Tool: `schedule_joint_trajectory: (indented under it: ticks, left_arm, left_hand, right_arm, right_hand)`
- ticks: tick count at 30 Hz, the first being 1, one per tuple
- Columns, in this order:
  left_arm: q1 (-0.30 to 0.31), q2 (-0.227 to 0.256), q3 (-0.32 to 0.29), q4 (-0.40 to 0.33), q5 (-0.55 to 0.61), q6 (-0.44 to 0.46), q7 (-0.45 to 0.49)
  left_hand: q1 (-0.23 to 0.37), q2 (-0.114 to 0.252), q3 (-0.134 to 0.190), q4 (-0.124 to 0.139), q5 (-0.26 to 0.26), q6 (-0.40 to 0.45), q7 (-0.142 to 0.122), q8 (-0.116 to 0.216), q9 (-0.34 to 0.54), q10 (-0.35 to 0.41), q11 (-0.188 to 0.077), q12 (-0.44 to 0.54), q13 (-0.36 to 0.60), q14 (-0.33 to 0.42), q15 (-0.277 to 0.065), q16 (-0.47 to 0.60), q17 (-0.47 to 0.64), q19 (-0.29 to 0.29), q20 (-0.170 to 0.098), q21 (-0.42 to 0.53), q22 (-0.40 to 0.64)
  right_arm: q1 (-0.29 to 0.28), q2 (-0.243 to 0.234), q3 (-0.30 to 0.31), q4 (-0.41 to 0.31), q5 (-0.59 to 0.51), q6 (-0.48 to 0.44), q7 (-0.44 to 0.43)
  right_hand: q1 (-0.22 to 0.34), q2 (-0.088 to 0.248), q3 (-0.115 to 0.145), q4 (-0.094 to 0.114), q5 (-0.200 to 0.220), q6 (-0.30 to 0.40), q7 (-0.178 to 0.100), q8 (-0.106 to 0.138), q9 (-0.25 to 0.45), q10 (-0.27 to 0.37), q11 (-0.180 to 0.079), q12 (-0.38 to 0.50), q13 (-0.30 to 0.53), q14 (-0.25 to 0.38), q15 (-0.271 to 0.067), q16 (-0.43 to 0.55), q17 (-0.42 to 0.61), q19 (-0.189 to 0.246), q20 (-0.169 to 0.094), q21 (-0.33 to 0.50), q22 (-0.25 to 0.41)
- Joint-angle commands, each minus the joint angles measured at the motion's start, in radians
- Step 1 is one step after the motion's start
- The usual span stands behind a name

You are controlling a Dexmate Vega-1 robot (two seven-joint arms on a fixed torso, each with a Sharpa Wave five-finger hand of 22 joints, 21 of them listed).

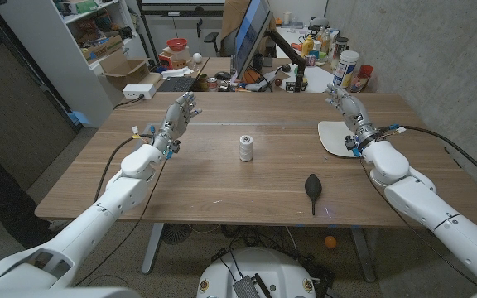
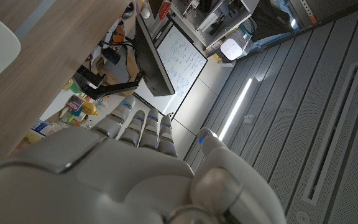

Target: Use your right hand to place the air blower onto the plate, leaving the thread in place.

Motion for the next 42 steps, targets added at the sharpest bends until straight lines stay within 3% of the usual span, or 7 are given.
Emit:
schedule_joint_trajectory:
  ticks: [1, 7, 16, 26, 31, 37, 42]
  left_arm:
    - [-0.001, 0.009, 0.006, -0.014, 0.01, 0.014, 0.007]
    - [-0.008, 0.004, 0.013, -0.012, 0.013, 0.018, 0.002]
    - [-0.024, -0.01, 0.031, 0.006, 0.022, 0.014, -0.012]
    - [-0.029, -0.011, 0.038, 0.013, 0.027, 0.016, -0.016]
    - [-0.032, -0.009, 0.04, 0.014, 0.028, 0.019, -0.02]
    - [-0.041, -0.01, 0.045, 0.024, 0.029, 0.022, -0.029]
    - [-0.05, -0.014, 0.048, 0.04, 0.029, 0.023, -0.037]
  left_hand:
    - [0.002, 0.122, 0.008, 0.0, 0.008, -0.005, 0.001, 0.003, 0.005, -0.025, 0.001, 0.003, 0.003, -0.005, 0.001, 0.005, 0.003, -0.067, 0.003, -0.001, 0.005]
    - [0.002, 0.122, 0.008, 0.0, 0.008, -0.005, 0.002, 0.003, 0.005, -0.024, 0.003, 0.003, 0.003, -0.004, 0.001, 0.005, 0.003, -0.067, 0.004, -0.001, 0.005]
    - [0.002, 0.122, 0.008, 0.0, 0.009, -0.003, 0.003, 0.003, 0.005, -0.024, 0.002, 0.003, 0.003, -0.003, 0.001, 0.005, 0.003, -0.066, 0.003, -0.003, 0.005]
    - [0.002, 0.122, 0.008, 0.0, 0.009, -0.003, 0.003, 0.003, 0.005, -0.023, 0.003, 0.003, 0.003, -0.003, 0.002, 0.005, 0.003, -0.066, 0.005, -0.004, 0.005]
    - [0.002, 0.122, 0.008, 0.0, 0.009, -0.003, 0.003, 0.002, 0.005, -0.023, 0.002, 0.003, 0.003, -0.004, 0.003, 0.005, 0.003, -0.066, 0.004, -0.005, 0.005]
    - [0.002, 0.122, 0.008, 0.0, 0.009, -0.003, 0.004, 0.002, 0.006, -0.025, 0.003, 0.002, 0.003, -0.004, 0.002, 0.005, 0.003, -0.066, 0.006, -0.006, 0.005]
    - [0.002, 0.122, 0.008, 0.0, 0.009, -0.004, 0.005, 0.002, 0.006, -0.025, 0.003, 0.002, 0.003, -0.005, 0.002, 0.004, 0.003, -0.066, 0.003, -0.007, 0.005]
  right_arm:
    - [-0.149, -0.116, 0.112, -0.122, -0.139, 0.011, -0.068]
    - [-0.265, -0.163, 0.209, -0.205, -0.215, 0.004, -0.091]
    - [-0.468, -0.165, 0.392, -0.358, -0.383, -0.044, -0.099]
    - [-0.633, -0.063, 0.534, -0.533, -0.642, -0.137, -0.04]
    - [-0.681, 0.005, 0.555, -0.604, -0.768, -0.187, -0.014]
    - [-0.725, 0.074, 0.535, -0.701, -0.996, -0.303, -0.002]
    - [-0.748, 0.109, 0.46, -0.767, -1.242, -0.433, 0.001]
  right_hand:
    - [0.01, -0.001, 0.001, -0.009, -0.004, 0.007, -0.001, -0.001, 0.003, -0.001, -0.001, -0.008, 0.006, 0.001, 0.012, -0.004, 0.005, 0.003, 0.004, -0.005, 0.004]
    - [0.02, -0.019, -0.006, -0.028, -0.01, 0.027, -0.007, 0.001, 0.004, 0.005, 0.005, -0.009, 0.006, 0.016, 0.027, -0.002, 0.005, 0.015, 0.031, -0.003, 0.004]
    - [0.026, -0.029, -0.011, -0.04, -0.014, 0.034, -0.007, 0.001, 0.004, 0.014, 0.005, -0.009, 0.007, 0.027, 0.028, 0.0, 0.005, 0.03, 0.041, 0.0, 0.004]
    - [0.029, -0.042, -0.02, -0.053, -0.016, 0.038, -0.024, -0.002, 0.004, 0.015, 0.001, -0.012, 0.007, 0.032, 0.026, -0.002, 0.006, 0.035, 0.068, -0.001, 0.004]
    - [0.028, -0.05, -0.03, -0.064, -0.018, 0.041, -0.04, -0.007, 0.005, 0.016, -0.003, -0.015, 0.008, 0.044, 0.024, -0.001, 0.008, 0.071, 0.125, 0.008, 0.005]
    - [0.025, -0.058, -0.037, -0.067, -0.018, 0.039, -0.033, -0.009, 0.005, 0.019, -0.003, -0.015, 0.009, 0.053, 0.024, 0.002, 0.009, 0.08, 0.137, 0.009, 0.005]
    - [0.019, -0.07, -0.048, -0.076, -0.018, 0.056, -0.019, -0.006, 0.006, 0.047, -0.002, -0.009, 0.009, 0.094, 0.009, 0.012, 0.009, 0.136, 0.155, 0.024, 0.006]
